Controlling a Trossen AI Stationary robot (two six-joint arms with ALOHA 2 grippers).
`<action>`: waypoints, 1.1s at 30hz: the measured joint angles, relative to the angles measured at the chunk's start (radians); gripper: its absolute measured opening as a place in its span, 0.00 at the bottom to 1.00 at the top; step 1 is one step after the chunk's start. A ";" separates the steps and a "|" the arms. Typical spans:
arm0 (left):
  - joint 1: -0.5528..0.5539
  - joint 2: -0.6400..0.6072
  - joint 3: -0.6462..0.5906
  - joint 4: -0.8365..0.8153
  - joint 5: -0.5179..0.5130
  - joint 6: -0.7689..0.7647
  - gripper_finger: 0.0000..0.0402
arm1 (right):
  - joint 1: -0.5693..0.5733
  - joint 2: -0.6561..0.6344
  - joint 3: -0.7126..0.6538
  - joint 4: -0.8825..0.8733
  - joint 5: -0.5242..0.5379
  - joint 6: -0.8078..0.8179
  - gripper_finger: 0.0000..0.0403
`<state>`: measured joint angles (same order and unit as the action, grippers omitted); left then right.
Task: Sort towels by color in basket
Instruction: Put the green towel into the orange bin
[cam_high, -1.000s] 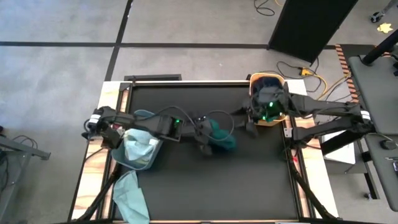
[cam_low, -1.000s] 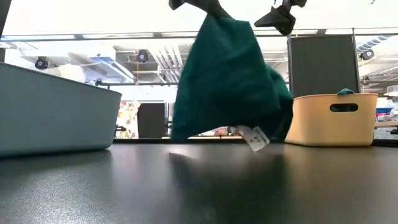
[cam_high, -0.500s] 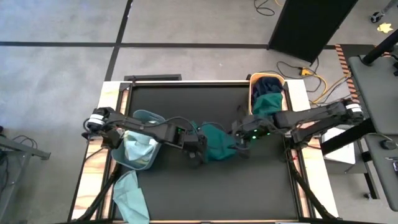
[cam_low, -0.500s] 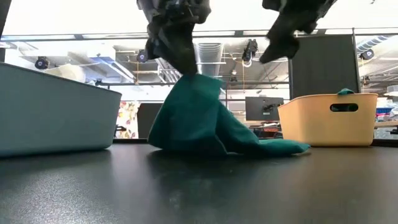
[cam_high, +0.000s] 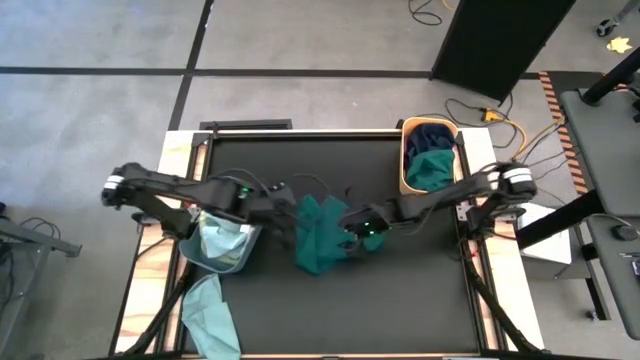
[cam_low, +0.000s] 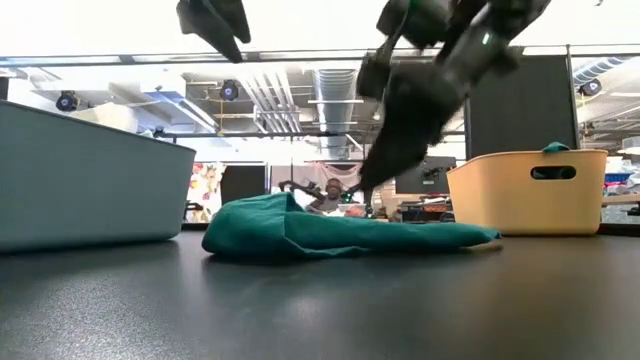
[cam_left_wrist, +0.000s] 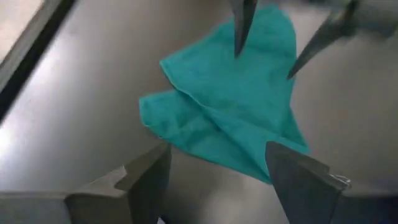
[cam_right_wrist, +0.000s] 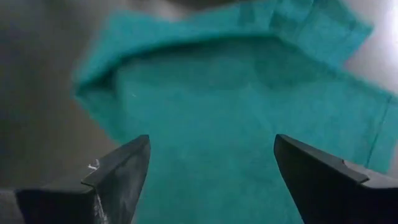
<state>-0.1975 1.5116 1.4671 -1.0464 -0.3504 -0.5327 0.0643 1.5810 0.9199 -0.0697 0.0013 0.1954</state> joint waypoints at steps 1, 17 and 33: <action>0.000 -0.026 -0.013 0.005 -0.008 0.000 0.62 | -0.005 0.032 0.000 0.013 0.002 -0.007 0.83; -0.023 -0.337 -0.192 0.034 -0.059 -0.027 0.58 | -0.031 0.271 0.035 -0.022 0.092 0.067 0.48; -0.023 -0.439 -0.336 0.043 -0.089 -0.023 0.57 | -0.129 -0.165 0.219 -0.498 0.385 0.027 0.03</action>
<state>-0.2203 1.0725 1.1315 -1.0037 -0.4391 -0.5556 -0.0652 1.4160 1.1392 -0.5673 0.3865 0.2224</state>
